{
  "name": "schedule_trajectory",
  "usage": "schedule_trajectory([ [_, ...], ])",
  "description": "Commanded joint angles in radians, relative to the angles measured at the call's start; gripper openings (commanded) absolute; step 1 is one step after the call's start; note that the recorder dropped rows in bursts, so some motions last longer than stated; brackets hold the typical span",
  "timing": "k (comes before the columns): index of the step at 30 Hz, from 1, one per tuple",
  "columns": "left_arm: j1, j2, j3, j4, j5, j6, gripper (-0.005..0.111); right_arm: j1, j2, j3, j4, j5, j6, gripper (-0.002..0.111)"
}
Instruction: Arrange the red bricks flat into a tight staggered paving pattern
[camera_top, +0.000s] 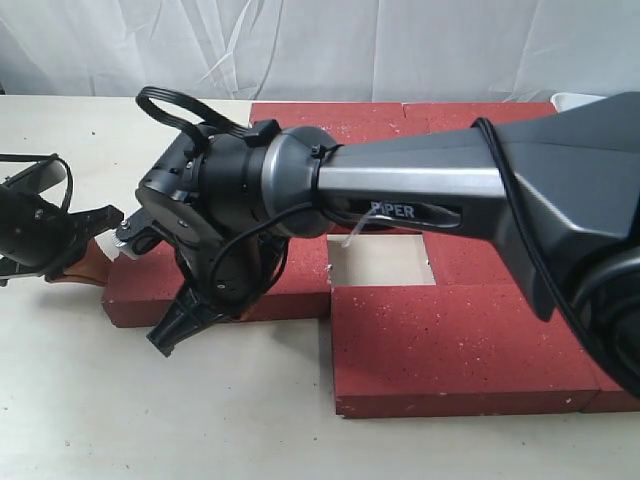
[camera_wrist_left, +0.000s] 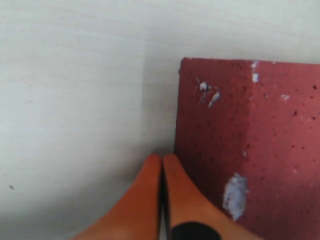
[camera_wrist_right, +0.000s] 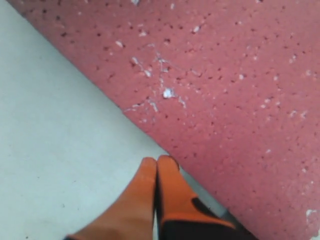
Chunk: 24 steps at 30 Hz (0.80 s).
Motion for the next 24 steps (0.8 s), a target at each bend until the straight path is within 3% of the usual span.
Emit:
schedule_trajectory([
  [1, -0.004, 0.000, -0.004, -0.026, -0.006, 0.008, 0.000, -0.006, -0.008, -0.002, -0.020, -0.008, -0.001, -0.001],
  [10, -0.004, 0.000, -0.004, -0.028, -0.007, 0.008, 0.000, -0.006, -0.008, -0.002, -0.046, -0.010, 0.007, -0.001],
  [24, -0.004, 0.000, -0.004, -0.108, 0.009, 0.094, 0.000, -0.004, -0.008, -0.002, 0.062, -0.084, 0.007, -0.001],
])
